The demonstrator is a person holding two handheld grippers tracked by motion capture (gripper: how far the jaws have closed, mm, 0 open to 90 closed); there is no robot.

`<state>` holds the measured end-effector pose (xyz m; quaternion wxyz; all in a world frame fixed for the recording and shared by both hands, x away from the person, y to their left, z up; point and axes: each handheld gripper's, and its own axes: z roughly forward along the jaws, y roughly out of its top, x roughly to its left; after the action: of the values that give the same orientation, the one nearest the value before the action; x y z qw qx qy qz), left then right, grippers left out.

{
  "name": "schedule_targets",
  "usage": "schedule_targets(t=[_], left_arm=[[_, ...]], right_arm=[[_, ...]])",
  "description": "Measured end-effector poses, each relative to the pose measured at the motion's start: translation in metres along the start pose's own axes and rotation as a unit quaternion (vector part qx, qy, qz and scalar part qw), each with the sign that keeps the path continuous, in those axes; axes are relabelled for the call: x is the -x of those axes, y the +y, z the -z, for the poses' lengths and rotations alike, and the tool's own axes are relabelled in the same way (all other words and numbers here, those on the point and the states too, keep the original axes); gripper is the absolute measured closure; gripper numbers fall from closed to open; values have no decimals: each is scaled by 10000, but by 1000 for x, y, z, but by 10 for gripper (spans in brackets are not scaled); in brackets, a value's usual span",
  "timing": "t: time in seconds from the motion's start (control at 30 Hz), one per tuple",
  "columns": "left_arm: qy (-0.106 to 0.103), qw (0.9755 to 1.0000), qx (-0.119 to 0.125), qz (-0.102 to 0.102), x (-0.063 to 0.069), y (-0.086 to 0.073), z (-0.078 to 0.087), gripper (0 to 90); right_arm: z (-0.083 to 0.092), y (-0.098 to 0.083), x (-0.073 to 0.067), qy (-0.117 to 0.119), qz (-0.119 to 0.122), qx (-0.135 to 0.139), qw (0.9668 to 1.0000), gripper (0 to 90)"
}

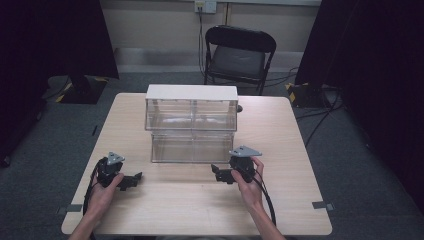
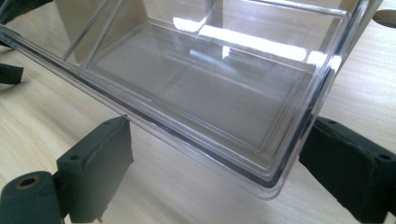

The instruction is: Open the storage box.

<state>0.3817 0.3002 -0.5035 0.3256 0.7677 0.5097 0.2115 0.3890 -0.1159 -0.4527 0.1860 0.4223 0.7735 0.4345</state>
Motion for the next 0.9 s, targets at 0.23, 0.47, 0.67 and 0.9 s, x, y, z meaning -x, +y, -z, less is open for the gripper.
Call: schedule_targets(t=[0.23,0.47,0.67,0.9], left_arm=[[0,10000,0,-1,0,0,0,0],[1,10000,-1,-2,0,0,0,0],[0,10000,0,-2,0,0,0,0],[1,10000,-1,-4,0,0,0,0]], right_arm=[[2,2,-1,6,-25,29,10000,84],[4,4,-1,15,-11,100,9999,71],[7,7,-1,51,-24,160,9999,61],[7,8,-1,51,-16,183,9998,62]])
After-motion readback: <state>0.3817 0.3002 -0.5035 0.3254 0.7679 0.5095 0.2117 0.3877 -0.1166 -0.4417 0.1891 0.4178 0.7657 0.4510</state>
